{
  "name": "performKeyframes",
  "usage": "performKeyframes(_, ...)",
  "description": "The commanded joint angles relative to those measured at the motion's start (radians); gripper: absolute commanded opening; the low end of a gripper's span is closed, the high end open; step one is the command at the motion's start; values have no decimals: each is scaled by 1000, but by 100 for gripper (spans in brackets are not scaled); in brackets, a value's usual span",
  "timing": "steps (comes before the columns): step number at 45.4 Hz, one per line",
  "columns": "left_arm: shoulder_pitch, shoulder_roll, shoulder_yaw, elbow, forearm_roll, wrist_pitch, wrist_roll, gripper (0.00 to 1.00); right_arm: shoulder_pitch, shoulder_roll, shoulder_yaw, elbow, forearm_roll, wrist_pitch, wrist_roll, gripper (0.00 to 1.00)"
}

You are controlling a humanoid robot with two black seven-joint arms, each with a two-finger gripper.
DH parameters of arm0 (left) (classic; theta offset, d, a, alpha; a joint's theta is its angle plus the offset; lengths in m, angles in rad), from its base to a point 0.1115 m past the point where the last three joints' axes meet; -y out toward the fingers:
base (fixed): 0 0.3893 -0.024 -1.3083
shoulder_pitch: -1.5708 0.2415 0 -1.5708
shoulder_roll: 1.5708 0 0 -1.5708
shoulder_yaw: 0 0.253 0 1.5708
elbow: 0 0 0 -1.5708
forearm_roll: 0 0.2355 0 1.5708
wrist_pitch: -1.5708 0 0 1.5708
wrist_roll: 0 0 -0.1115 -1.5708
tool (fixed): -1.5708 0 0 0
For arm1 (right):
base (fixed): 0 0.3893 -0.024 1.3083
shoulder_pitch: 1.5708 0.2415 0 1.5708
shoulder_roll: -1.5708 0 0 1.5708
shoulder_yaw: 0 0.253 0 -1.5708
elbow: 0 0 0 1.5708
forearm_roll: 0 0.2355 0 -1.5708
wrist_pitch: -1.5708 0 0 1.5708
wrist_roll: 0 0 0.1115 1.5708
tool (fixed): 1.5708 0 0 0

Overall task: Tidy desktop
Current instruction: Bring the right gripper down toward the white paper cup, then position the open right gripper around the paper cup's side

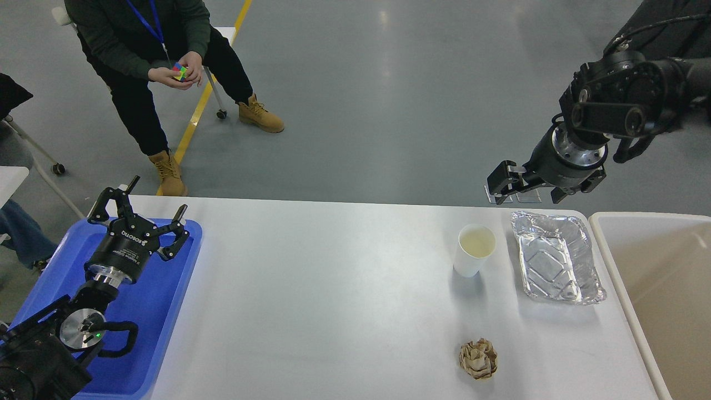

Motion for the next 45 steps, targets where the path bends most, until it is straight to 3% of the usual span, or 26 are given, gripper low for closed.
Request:
performKeyframes(1,0,0,0,0,0,0,0,99,-81,7,8,-12,14,-85,-2,99)
performKeyframes(13,0,0,1,0,0,0,0,99,-233,7,42,-39,16,-285,-2,99)
performKeyframes(45,0,0,1,0,0,0,0,99,-566,5,188,-268,56,-398,0,99)
